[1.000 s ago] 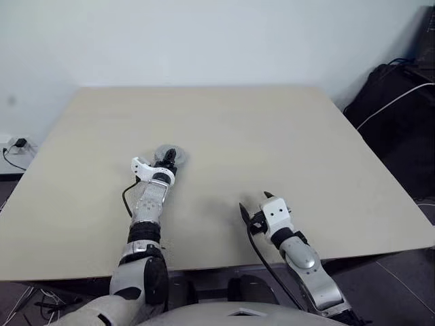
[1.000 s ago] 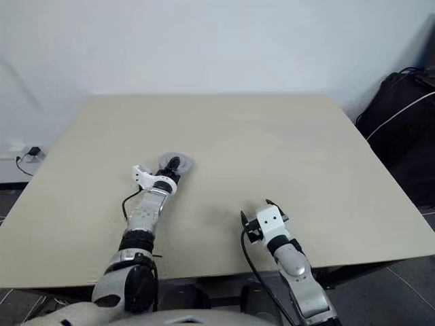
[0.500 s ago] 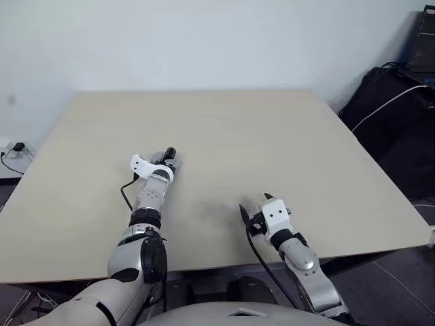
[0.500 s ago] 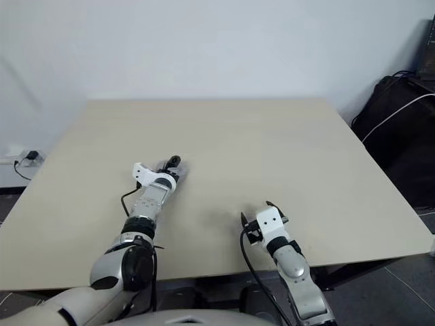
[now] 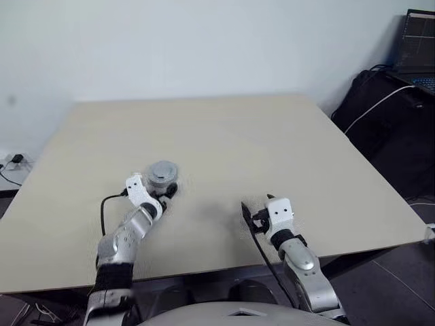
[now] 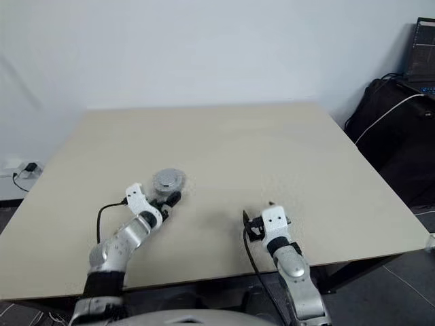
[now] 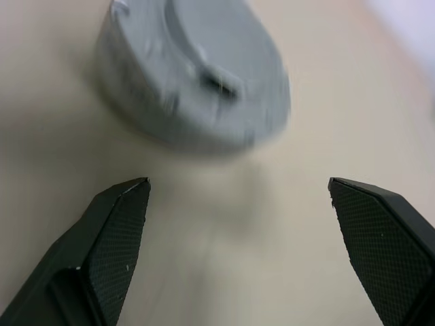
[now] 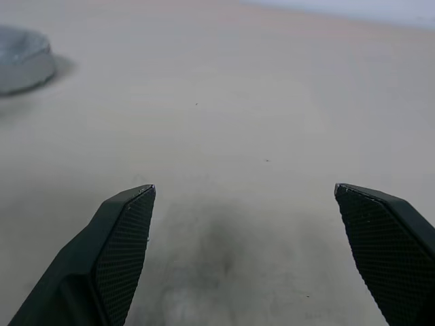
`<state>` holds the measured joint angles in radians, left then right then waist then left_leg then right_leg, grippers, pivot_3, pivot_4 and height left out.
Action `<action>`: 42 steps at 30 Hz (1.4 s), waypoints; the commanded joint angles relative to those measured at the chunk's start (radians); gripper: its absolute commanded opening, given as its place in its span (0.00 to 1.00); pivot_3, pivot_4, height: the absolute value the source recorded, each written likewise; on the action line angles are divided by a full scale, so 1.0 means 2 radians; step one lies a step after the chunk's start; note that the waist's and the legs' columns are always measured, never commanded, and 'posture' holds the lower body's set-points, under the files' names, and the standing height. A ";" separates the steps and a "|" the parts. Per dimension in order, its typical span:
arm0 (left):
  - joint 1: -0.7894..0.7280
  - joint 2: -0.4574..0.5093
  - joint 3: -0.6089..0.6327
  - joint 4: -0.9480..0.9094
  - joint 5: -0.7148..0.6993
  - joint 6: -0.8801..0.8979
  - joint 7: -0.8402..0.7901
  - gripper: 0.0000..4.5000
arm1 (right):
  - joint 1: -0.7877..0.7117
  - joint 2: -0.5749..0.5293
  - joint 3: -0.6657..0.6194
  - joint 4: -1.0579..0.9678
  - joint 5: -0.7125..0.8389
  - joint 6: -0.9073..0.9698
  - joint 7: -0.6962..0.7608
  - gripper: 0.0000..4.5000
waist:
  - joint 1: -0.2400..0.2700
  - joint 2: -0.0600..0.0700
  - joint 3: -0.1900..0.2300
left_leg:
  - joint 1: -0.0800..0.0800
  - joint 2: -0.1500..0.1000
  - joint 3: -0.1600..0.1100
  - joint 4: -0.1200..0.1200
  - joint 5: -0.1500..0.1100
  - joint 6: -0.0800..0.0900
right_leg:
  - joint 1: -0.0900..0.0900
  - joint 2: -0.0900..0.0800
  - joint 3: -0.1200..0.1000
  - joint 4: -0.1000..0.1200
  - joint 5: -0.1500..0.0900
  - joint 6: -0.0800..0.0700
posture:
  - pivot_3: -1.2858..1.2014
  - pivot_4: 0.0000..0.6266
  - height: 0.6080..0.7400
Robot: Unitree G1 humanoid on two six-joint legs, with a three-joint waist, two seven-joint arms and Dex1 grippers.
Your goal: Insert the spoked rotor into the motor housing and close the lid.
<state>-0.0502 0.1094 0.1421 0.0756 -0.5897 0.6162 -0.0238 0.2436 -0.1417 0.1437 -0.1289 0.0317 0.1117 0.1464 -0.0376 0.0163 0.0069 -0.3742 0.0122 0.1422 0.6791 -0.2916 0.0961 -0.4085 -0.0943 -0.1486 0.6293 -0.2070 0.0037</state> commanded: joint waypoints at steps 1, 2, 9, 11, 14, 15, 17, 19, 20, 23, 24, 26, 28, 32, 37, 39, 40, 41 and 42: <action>0.064 0.012 -0.034 -0.029 0.075 -0.053 -0.002 0.99 | -0.005 0.012 -0.020 -0.015 0.015 -0.014 -0.005 1.00 | 0.000 0.001 0.000 | 0.000 0.000 0.000 0.000 0.000 0.000 | 0.000 0.000 0.000 0.000 0.000 0.000 | 0.52 0.00 1.00; 0.076 0.014 -0.044 -0.040 0.094 -0.078 -0.004 0.99 | -0.004 0.015 -0.024 -0.014 0.017 -0.017 -0.007 1.00 | 0.000 0.001 0.000 | 0.000 0.000 0.000 0.000 0.000 0.000 | 0.000 0.000 0.000 0.000 0.000 0.000 | 0.52 0.00 1.00; 0.132 0.005 -0.095 -0.077 0.239 -0.282 0.018 0.99 | 0.010 0.029 -0.059 0.008 0.012 -0.096 -0.029 1.00 | 0.012 0.001 0.003 | -0.002 0.000 0.000 -0.003 0.000 0.000 | -0.003 0.000 0.000 0.000 -0.001 -0.002 | 0.52 0.00 1.00; 0.140 0.005 -0.104 -0.077 0.267 -0.326 0.018 0.99 | 0.014 0.032 -0.064 0.015 0.014 -0.106 -0.030 1.00 | 0.017 0.001 0.004 | -0.002 0.000 0.000 -0.005 0.000 0.000 | -0.004 -0.001 0.000 0.000 -0.001 -0.002 | 0.52 0.00 1.00; 0.153 0.000 -0.110 -0.072 0.282 -0.395 0.008 0.99 | 0.021 0.039 -0.069 0.022 0.017 -0.118 -0.033 1.00 | 0.018 0.001 0.004 | -0.002 -0.001 0.000 -0.007 0.000 0.000 | -0.004 -0.001 0.000 -0.001 -0.001 -0.003 | 0.52 0.00 1.00; 0.157 -0.007 -0.107 -0.074 0.283 -0.406 0.012 0.99 | 0.025 0.042 -0.068 0.020 0.017 -0.121 -0.033 1.00 | 0.018 0.001 0.004 | -0.002 -0.001 0.000 -0.007 0.000 0.000 | -0.004 -0.001 0.000 -0.001 -0.002 -0.003 | 0.52 0.00 1.00; 0.160 -0.015 -0.105 -0.070 0.290 -0.422 0.019 0.99 | 0.029 0.047 -0.065 0.023 0.016 -0.126 -0.033 1.00 | 0.018 0.000 0.005 | -0.002 -0.001 0.000 -0.008 0.000 0.000 | -0.005 -0.001 -0.001 -0.001 -0.002 -0.003 | 0.52 0.00 1.00; 0.160 -0.017 -0.106 -0.062 0.303 -0.435 0.020 0.99 | 0.029 0.051 -0.062 0.028 0.014 -0.130 -0.033 1.00 | 0.018 0.000 0.005 | -0.002 0.000 0.000 -0.008 0.000 0.000 | -0.005 -0.001 -0.001 -0.001 -0.003 -0.003 | 0.52 0.00 1.00; 0.159 -0.017 -0.108 -0.058 0.309 -0.440 0.020 0.99 | 0.028 0.052 -0.062 0.030 0.012 -0.131 -0.033 1.00 | 0.018 0.000 0.006 | -0.002 0.000 0.000 -0.008 0.000 0.000 | -0.005 -0.001 -0.001 -0.001 -0.003 -0.004 | 0.52 0.00 1.00; 0.160 -0.019 -0.107 -0.053 0.315 -0.446 0.019 0.99 | 0.027 0.054 -0.060 0.035 0.010 -0.136 -0.032 1.00 | 0.018 0.000 0.006 | -0.002 0.000 0.000 -0.008 0.000 0.000 | -0.005 -0.001 -0.002 -0.001 -0.003 -0.004 | 0.52 0.00 1.00; 0.162 -0.020 -0.107 -0.052 0.315 -0.449 0.018 0.99 | 0.027 0.054 -0.059 0.037 0.009 -0.137 -0.031 1.00 | 0.018 -0.001 0.006 | -0.002 0.000 0.000 -0.008 0.000 0.000 | -0.005 -0.001 -0.002 -0.001 -0.003 -0.003 | 0.52 0.00 1.00; 0.165 -0.021 -0.107 -0.048 0.315 -0.454 0.016 0.99 | 0.027 0.053 -0.059 0.040 0.007 -0.139 -0.030 1.00 | 0.018 -0.001 0.007 | -0.002 0.000 0.000 -0.008 0.000 0.000 | -0.004 -0.001 -0.002 -0.001 -0.003 -0.003 | 0.52 0.00 1.00; 0.167 -0.022 -0.106 -0.045 0.305 -0.456 0.006 0.99 | 0.026 0.050 -0.065 0.044 0.010 -0.141 -0.028 1.00 | 0.018 -0.002 0.007 | -0.002 0.000 0.000 -0.008 0.000 0.001 | -0.004 -0.001 -0.002 -0.001 -0.003 -0.003 | 0.52 0.00 1.00; 0.165 -0.023 -0.102 -0.040 0.300 -0.459 -0.001 0.99 | 0.025 0.046 -0.074 0.055 0.015 -0.146 -0.026 1.00 | 0.018 -0.002 0.008 | -0.002 0.000 0.000 -0.008 0.000 0.001 | -0.004 -0.001 -0.002 -0.001 -0.003 -0.003 | 0.52 0.00 1.00; 0.163 -0.025 -0.103 -0.036 0.303 -0.458 -0.009 0.99 | 0.025 0.046 -0.079 0.068 0.016 -0.156 -0.025 1.00 | 0.018 -0.002 0.008 | -0.002 0.000 0.000 -0.008 0.000 0.001 | -0.004 -0.001 -0.002 -0.001 -0.003 -0.003 | 0.52 0.00 1.00; 0.162 -0.024 -0.104 -0.034 0.304 -0.457 -0.013 0.99 | 0.024 0.046 -0.080 0.075 0.015 -0.161 -0.025 1.00 | 0.018 -0.002 0.008 | -0.002 0.000 0.000 -0.008 0.000 0.001 | -0.004 -0.001 -0.002 -0.001 -0.003 -0.003 | 0.52 0.00 1.00; 0.163 -0.023 -0.106 -0.034 0.305 -0.457 -0.017 0.99 | 0.024 0.047 -0.080 0.077 0.016 -0.162 -0.025 1.00 | 0.018 -0.002 0.008 | -0.002 0.000 0.000 -0.007 0.000 0.001 | -0.004 -0.001 -0.002 -0.001 -0.003 -0.003 | 0.52 0.00 1.00; 0.163 -0.023 -0.108 -0.034 0.305 -0.457 -0.020 0.99 | 0.023 0.048 -0.081 0.080 0.016 -0.163 -0.025 1.00 | 0.018 -0.002 0.008 | -0.002 0.000 0.000 -0.007 0.000 0.001 | -0.004 -0.001 -0.002 -0.001 -0.003 -0.003 | 0.52 0.00 1.00; 0.163 -0.023 -0.109 -0.035 0.306 -0.457 -0.022 0.99 | 0.023 0.048 -0.081 0.084 0.015 -0.166 -0.025 1.00 | 0.018 -0.002 0.008 | -0.002 0.000 0.000 -0.007 0.000 0.001 | -0.004 -0.001 -0.002 -0.001 -0.003 -0.003 | 0.52 0.00 1.00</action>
<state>0.2893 0.0639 -0.0645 0.0208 0.0202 -0.2738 -0.0564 0.3022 -0.0478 -0.0106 0.0449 0.0589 -0.1890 0.0934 -0.0016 0.0130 0.0224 -0.3774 0.0114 0.1424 0.6641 -0.2921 0.0974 -0.4172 -0.0966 -0.1520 0.6269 -0.2130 -0.0023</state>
